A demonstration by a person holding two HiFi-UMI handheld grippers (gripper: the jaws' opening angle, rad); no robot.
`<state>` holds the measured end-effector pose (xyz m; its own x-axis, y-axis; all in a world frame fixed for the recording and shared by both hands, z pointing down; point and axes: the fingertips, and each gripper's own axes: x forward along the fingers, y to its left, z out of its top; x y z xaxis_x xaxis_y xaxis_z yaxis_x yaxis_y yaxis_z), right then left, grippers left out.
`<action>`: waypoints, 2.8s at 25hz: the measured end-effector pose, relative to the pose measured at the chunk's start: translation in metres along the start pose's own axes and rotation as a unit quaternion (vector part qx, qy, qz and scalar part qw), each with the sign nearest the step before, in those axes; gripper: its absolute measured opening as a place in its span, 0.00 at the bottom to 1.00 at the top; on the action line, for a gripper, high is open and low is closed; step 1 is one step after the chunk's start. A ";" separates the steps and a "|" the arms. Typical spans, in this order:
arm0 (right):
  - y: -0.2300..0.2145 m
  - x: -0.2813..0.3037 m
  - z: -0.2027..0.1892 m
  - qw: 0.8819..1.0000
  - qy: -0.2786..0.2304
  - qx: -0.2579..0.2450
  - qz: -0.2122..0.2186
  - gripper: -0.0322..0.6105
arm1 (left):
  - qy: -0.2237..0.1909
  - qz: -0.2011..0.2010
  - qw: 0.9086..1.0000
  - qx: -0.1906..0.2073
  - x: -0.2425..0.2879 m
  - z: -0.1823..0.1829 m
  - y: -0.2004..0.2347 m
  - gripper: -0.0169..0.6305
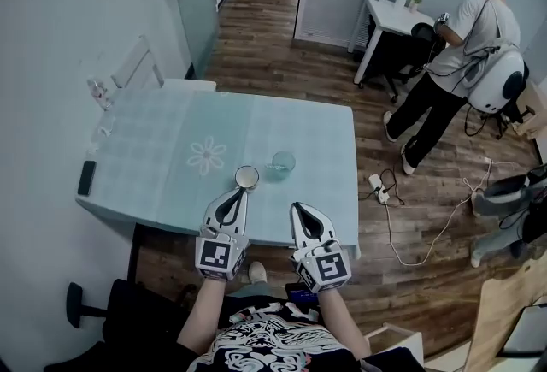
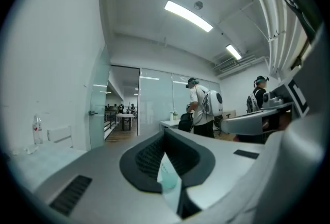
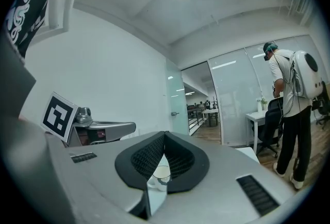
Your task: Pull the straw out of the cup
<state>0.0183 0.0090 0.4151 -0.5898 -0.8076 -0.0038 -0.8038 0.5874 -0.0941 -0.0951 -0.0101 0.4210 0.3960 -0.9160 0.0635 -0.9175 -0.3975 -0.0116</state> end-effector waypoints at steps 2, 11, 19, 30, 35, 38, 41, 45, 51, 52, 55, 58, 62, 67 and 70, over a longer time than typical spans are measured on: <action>-0.003 0.011 -0.001 1.000 0.000 -0.002 -0.005 0.07 | -0.001 -0.007 1.000 -0.001 0.009 0.001 0.005 0.05; -0.015 0.031 0.001 1.000 0.005 -0.006 -0.027 0.07 | 0.010 -0.030 1.000 -0.003 0.036 -0.005 0.012 0.05; -0.025 0.046 -0.006 0.999 0.011 -0.018 -0.031 0.07 | 0.019 -0.026 0.999 -0.012 0.048 -0.019 0.021 0.05; -0.038 0.076 -0.030 0.999 0.042 -0.026 0.000 0.07 | 0.041 -0.031 0.999 -0.012 0.070 -0.046 0.022 0.05; -0.042 0.083 -0.048 0.998 0.064 -0.022 0.013 0.07 | 0.061 -0.027 0.998 -0.013 0.077 -0.062 0.021 0.05; -0.041 0.087 -0.058 0.996 0.079 -0.021 0.020 0.07 | 0.074 -0.024 0.997 -0.021 0.079 -0.074 0.024 0.04; -0.041 0.090 -0.070 0.995 0.091 -0.016 0.026 0.07 | 0.082 -0.032 0.996 -0.029 0.080 -0.085 0.022 0.04; -0.040 0.091 -0.082 0.994 0.106 -0.013 0.033 0.08 | 0.105 -0.033 0.993 -0.048 0.082 -0.102 0.019 0.05; -0.045 0.093 -0.088 0.994 0.099 0.000 0.043 0.09 | 0.125 -0.047 0.988 -0.079 0.090 -0.117 0.012 0.13; -0.045 0.094 -0.089 0.994 0.101 0.003 0.044 0.09 | 0.131 -0.050 0.987 -0.077 0.091 -0.120 0.010 0.13; -0.048 0.097 -0.093 0.992 0.113 -0.006 0.047 0.10 | 0.141 -0.059 0.985 -0.077 0.098 -0.128 0.007 0.17; -0.052 0.099 -0.097 0.991 0.125 -0.014 0.046 0.11 | 0.145 -0.067 0.984 -0.081 0.105 -0.130 0.003 0.20; -0.058 0.103 -0.104 0.990 0.131 -0.018 0.044 0.11 | 0.145 -0.071 0.984 -0.080 0.113 -0.133 0.002 0.20; -0.066 0.105 -0.118 0.987 0.147 -0.049 0.051 0.12 | 0.149 -0.074 0.983 -0.079 0.118 -0.136 -0.002 0.20; -0.064 0.109 -0.127 0.984 0.159 -0.054 0.057 0.12 | 0.149 -0.076 0.983 -0.082 0.119 -0.135 -0.001 0.20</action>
<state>-0.0045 -0.1103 0.5476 -0.6579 -0.6883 0.3058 -0.7242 0.6896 -0.0057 -0.0518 -0.1118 0.5635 0.5229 -0.7811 0.3413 -0.8520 -0.4915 0.1805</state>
